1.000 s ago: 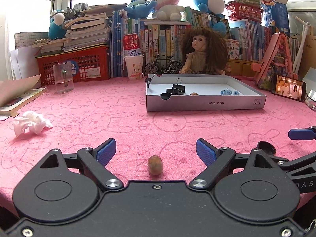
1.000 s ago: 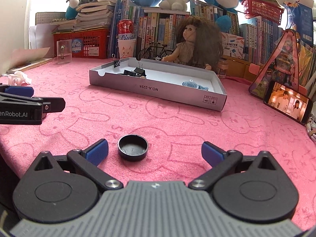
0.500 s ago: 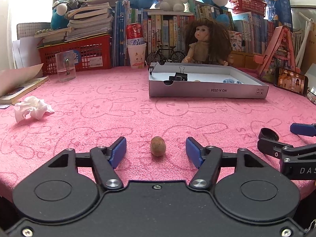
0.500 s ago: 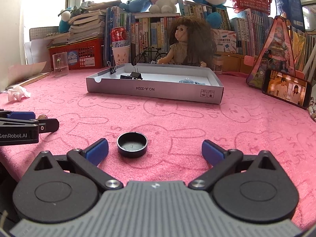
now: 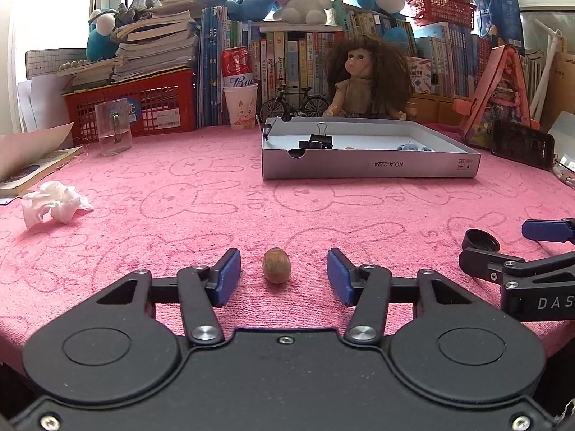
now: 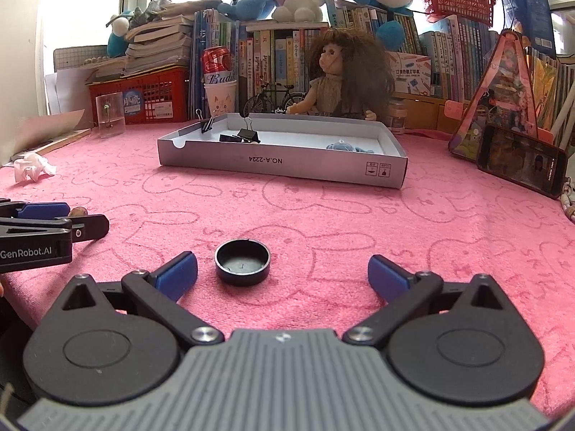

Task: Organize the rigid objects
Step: 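Grasp the brown nut with the left tool while the right tool grasps the black lid, then carry the nut and black lid over the tray and lower both tools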

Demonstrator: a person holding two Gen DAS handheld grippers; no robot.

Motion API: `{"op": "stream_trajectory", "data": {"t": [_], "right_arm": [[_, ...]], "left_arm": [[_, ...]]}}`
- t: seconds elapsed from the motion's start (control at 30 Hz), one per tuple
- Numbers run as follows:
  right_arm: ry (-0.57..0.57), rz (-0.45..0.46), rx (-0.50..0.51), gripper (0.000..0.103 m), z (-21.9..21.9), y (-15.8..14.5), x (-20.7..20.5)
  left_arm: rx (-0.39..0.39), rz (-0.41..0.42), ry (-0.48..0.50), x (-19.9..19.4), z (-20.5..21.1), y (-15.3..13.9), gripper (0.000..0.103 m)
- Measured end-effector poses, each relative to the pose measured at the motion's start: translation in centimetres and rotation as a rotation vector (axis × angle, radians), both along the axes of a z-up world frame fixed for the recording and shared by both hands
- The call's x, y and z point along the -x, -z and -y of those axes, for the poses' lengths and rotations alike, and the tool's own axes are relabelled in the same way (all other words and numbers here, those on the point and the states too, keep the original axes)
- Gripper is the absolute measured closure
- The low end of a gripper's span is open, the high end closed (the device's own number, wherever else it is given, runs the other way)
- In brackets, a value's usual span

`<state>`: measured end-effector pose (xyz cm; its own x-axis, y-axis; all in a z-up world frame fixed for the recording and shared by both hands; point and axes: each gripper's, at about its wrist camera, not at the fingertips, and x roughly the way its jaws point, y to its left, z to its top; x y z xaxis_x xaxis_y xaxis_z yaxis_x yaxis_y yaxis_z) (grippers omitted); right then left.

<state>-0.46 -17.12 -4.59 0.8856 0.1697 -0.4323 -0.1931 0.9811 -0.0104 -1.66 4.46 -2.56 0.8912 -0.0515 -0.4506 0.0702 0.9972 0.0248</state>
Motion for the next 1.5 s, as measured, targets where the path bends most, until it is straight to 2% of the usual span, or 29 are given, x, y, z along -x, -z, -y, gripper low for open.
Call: {"op": "stream_trajectory", "data": {"t": [0.2, 0.47, 0.5, 0.6, 1.1, 1.5], "right_arm": [[-0.027, 0.009, 0.000, 0.017, -0.4, -0.2, 0.5], [-0.077, 0.035, -0.008, 0.048, -1.2, -0.3, 1.3], [-0.082, 0.039, -0.007, 0.051, -1.3, -0.3, 1.4], [-0.086, 0.047, -0.012, 0.066, -1.4, -0.4, 1.5], [-0.067, 0.071, -0.033, 0.066, -0.9, -1.0, 1.2], [-0.001, 0.053, -0.052, 0.066, 0.0, -1.5, -0.2]], "left_arm": [[-0.003, 0.001, 0.018, 0.1, 0.5, 0.0, 0.068], [-0.012, -0.003, 0.046, 0.3, 1.2, -0.1, 0.086], [-0.013, -0.004, 0.046, 0.3, 1.2, -0.1, 0.087], [-0.015, -0.004, 0.042, 0.2, 1.3, -0.2, 0.087], [0.009, 0.016, 0.074, -0.6, 3.0, -1.2, 0.087], [0.011, 0.033, 0.090, -2.2, 4.7, -2.3, 0.087]]}}
